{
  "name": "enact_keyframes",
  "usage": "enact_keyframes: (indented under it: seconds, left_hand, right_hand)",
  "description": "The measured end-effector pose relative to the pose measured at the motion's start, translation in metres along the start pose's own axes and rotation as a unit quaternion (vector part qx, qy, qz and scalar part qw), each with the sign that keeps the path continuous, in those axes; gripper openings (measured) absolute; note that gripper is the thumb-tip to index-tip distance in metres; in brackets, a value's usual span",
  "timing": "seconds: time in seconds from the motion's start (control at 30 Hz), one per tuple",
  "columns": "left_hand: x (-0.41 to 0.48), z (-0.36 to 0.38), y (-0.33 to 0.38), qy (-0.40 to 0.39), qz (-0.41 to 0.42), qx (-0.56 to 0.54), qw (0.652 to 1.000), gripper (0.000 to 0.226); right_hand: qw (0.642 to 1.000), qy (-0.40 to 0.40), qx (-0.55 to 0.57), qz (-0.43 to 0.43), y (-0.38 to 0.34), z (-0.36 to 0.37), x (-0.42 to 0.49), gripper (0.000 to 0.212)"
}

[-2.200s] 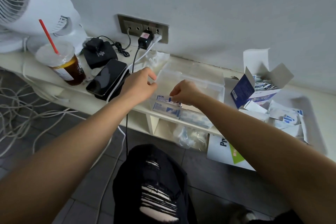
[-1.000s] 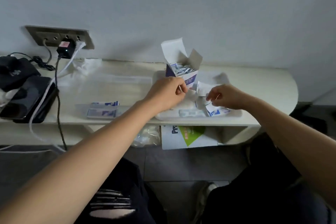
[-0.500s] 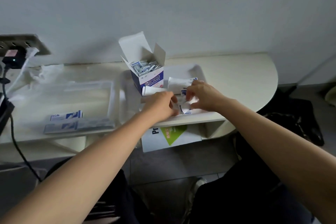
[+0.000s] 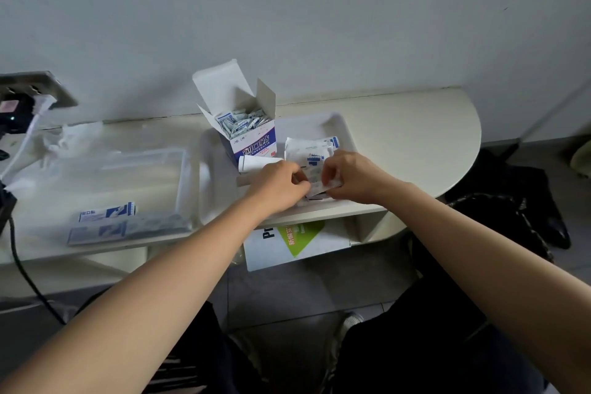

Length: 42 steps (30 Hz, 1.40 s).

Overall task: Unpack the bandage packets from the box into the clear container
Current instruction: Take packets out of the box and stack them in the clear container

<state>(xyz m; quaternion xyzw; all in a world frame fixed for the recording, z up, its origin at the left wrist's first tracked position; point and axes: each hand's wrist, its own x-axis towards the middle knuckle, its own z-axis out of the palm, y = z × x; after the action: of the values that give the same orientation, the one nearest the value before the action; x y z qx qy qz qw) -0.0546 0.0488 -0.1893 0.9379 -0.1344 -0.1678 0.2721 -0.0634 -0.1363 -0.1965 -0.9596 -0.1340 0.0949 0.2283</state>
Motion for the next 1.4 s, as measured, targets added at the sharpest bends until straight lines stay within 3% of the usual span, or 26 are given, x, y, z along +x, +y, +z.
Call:
enact_keyframes:
  seconds: [0.2, 0.33, 0.5, 0.77, 0.9, 1.03, 1.17, 1.3, 1.4]
  left_hand:
    - [0.003, 0.007, 0.004, 0.017, 0.005, 0.072, 0.997, 0.035]
    - [0.005, 0.012, 0.006, 0.042, 0.017, 0.124, 0.991, 0.027]
    - [0.005, 0.007, 0.000, 0.040, 0.025, 0.088, 0.995, 0.010]
    - [0.009, 0.003, -0.008, 0.127, 0.060, 0.082, 0.987, 0.022]
    - [0.016, 0.007, -0.006, 0.111, 0.034, 0.104, 0.988, 0.028]
    - [0.021, 0.009, -0.007, 0.104, 0.019, 0.118, 0.987, 0.017]
    - [0.018, 0.000, -0.009, 0.130, 0.045, 0.093, 0.986, 0.007]
    - [0.015, -0.012, -0.012, 0.118, 0.066, 0.070, 0.988, 0.007]
    - [0.010, -0.023, -0.016, 0.122, 0.079, 0.046, 0.988, 0.010]
  right_hand:
    - [0.999, -0.014, -0.030, 0.020, 0.004, -0.006, -0.003, 0.035]
    - [0.999, -0.022, -0.046, 0.021, 0.001, -0.005, -0.001, 0.029]
    - [0.998, -0.029, -0.050, 0.025, -0.001, -0.004, 0.003, 0.023]
    - [1.000, -0.002, -0.017, 0.020, 0.004, -0.011, 0.002, 0.013]
    - [1.000, -0.007, -0.026, 0.009, 0.005, -0.016, 0.002, 0.014]
    - [1.000, -0.005, -0.014, 0.010, 0.009, -0.019, 0.002, 0.011]
    - [0.998, 0.027, 0.043, -0.035, 0.011, -0.024, 0.006, 0.017]
    - [0.992, 0.055, 0.006, -0.109, 0.000, -0.024, 0.018, 0.012]
    - [0.990, 0.072, 0.014, -0.120, -0.013, -0.021, 0.025, 0.009]
